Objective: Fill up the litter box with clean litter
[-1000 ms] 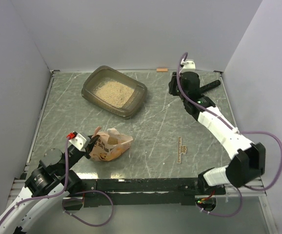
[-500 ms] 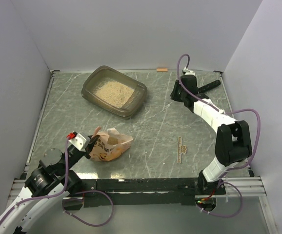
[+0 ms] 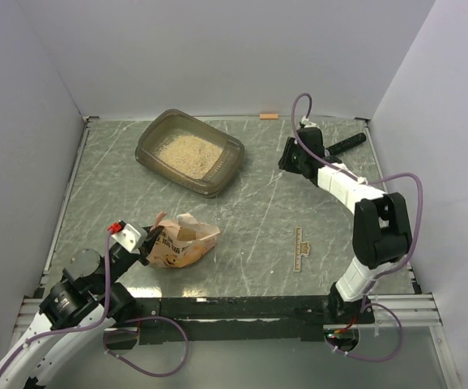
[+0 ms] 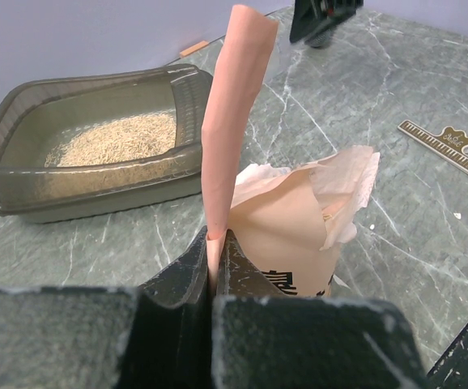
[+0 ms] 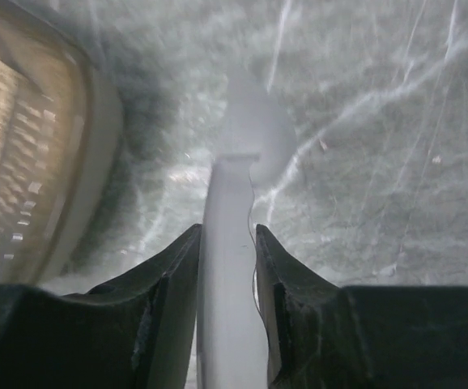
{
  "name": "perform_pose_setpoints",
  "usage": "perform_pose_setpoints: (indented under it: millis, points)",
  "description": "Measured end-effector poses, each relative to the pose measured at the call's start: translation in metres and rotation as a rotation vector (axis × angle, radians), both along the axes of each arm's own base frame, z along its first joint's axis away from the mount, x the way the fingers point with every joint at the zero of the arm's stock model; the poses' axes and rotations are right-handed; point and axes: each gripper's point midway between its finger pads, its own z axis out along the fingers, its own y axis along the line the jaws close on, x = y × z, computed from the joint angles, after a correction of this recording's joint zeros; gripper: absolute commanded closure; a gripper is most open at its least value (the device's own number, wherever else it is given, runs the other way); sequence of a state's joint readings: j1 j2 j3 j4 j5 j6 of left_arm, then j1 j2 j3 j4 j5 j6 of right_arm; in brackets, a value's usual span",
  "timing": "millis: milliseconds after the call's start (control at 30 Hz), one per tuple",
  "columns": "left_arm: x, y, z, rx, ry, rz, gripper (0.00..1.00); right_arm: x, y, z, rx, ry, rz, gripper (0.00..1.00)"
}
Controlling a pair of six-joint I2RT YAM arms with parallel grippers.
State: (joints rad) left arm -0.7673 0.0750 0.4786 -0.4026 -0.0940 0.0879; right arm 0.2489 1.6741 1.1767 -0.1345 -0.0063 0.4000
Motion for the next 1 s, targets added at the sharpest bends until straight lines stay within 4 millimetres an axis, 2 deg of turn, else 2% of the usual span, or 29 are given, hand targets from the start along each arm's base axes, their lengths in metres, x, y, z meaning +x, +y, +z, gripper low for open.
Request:
perform_pose_setpoints:
  millis: [167, 233, 533, 667, 700, 767, 867, 933, 1000]
  points:
    - [-0.002, 0.001, 0.0, -0.003, -0.003, -0.001, 0.99, -0.017, -0.001, -0.048, -0.025, 0.162, 0.007, 0.51]
    - [-0.002, 0.001, 0.0, -0.003, -0.003, -0.002, 0.99, -0.024, -0.002, -0.061, -0.032, 0.208, 0.009, 0.51]
    - [-0.002, 0.001, 0.0, -0.002, -0.001, -0.002, 0.99, -0.031, -0.002, -0.068, -0.029, 0.238, 0.009, 0.49]
    - [0.001, -0.002, -0.002, 0.014, 0.014, -0.004, 0.99, -0.033, -0.001, -0.062, -0.027, 0.232, 0.014, 0.47]
    - [0.002, -0.004, -0.002, 0.025, 0.025, -0.007, 0.99, -0.035, 0.0, -0.056, -0.028, 0.223, 0.023, 0.47]
    - [0.005, -0.007, -0.001, 0.047, 0.048, -0.01, 0.99, -0.038, 0.005, -0.03, -0.022, 0.166, 0.053, 0.45]
    - [0.008, -0.012, -0.002, 0.082, 0.078, -0.022, 0.99, -0.055, 0.03, 0.041, 0.024, -0.018, 0.194, 0.4]
    - [0.008, -0.015, -0.002, 0.105, 0.091, -0.034, 0.99, -0.076, 0.053, 0.094, 0.066, -0.168, 0.339, 0.39]
    - [0.009, -0.017, -0.001, 0.135, 0.109, -0.041, 0.99, -0.1, 0.074, 0.131, 0.086, -0.288, 0.489, 0.38]
